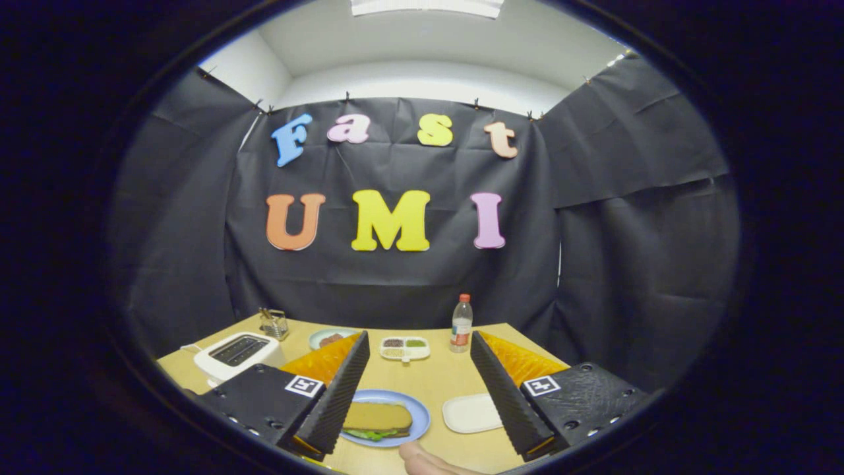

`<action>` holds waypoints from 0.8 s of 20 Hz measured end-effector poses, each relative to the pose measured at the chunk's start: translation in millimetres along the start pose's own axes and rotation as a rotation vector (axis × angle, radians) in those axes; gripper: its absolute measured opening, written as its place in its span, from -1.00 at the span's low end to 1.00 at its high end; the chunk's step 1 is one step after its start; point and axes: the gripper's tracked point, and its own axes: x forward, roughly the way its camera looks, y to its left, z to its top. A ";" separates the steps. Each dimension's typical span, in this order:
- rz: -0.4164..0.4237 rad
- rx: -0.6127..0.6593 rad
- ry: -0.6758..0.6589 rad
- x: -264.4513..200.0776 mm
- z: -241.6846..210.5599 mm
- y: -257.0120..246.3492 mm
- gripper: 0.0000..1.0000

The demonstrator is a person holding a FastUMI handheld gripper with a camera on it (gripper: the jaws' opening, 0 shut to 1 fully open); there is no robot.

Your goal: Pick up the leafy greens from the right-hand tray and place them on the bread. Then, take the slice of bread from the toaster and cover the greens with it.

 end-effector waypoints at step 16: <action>0.063 -0.046 -0.083 -64.2 32.4 31.3 0.90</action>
